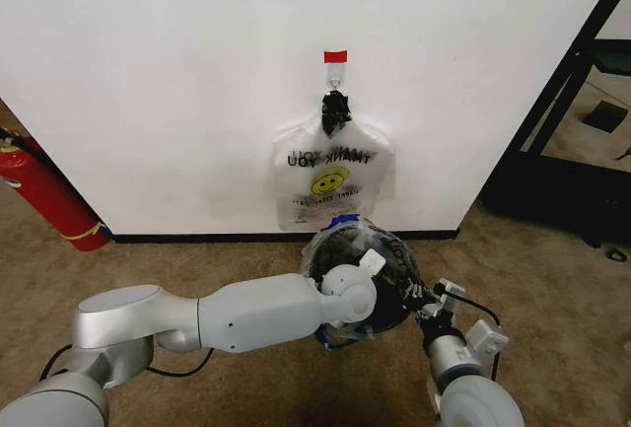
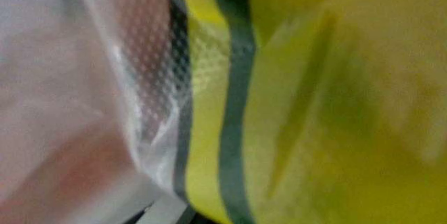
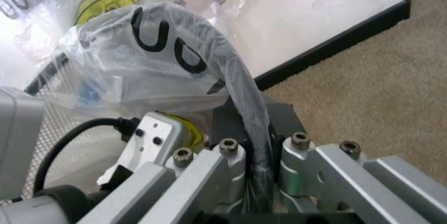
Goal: Pick up the garbage bag from the wall and place it over the trash bin.
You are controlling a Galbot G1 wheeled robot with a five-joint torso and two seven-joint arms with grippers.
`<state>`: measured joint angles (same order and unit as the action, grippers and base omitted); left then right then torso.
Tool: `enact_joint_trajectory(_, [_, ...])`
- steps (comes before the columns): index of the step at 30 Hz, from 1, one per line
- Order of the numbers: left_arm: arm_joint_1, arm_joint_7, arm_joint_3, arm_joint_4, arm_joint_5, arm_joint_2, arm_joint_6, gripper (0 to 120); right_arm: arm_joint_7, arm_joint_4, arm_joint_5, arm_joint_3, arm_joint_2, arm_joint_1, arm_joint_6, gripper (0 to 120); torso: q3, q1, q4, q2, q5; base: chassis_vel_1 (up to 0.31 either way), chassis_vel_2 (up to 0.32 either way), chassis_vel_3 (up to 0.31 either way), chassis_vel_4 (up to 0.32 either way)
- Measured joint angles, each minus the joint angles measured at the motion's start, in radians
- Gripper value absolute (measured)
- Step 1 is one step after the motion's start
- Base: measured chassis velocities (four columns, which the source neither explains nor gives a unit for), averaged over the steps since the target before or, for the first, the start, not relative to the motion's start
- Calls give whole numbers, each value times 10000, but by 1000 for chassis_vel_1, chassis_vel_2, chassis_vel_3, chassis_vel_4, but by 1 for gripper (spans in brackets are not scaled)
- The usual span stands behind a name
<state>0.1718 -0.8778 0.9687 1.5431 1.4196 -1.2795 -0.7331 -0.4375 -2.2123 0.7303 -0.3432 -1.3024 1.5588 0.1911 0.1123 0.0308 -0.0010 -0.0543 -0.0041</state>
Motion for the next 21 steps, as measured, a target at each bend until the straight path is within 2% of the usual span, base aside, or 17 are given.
enact_joint_trajectory(8, [69,19,-10,-47,-89,44,17,0,0,-35,71,30,-31,1,0,0,0,0,0,0,0,0,0,0,0])
enact_joint_trajectory(12, [2,17,-44,216,-31,162,24,0,-6,102,76,-15,4,-62,0,0,0,0,0,0,0,0,0,0,0])
enact_joint_trajectory(19, [-359,-34,-385,2007,499,962,279,0,-66,355,231,-145,106,-277,-1,0,0,0,0,0,-1,0,0,0,0])
enact_joint_trajectory(21, [-383,-14,-438,2148,506,1017,326,0,-75,361,245,-145,104,-280,-1,0,0,0,1,0,-1,0,0,0,0])
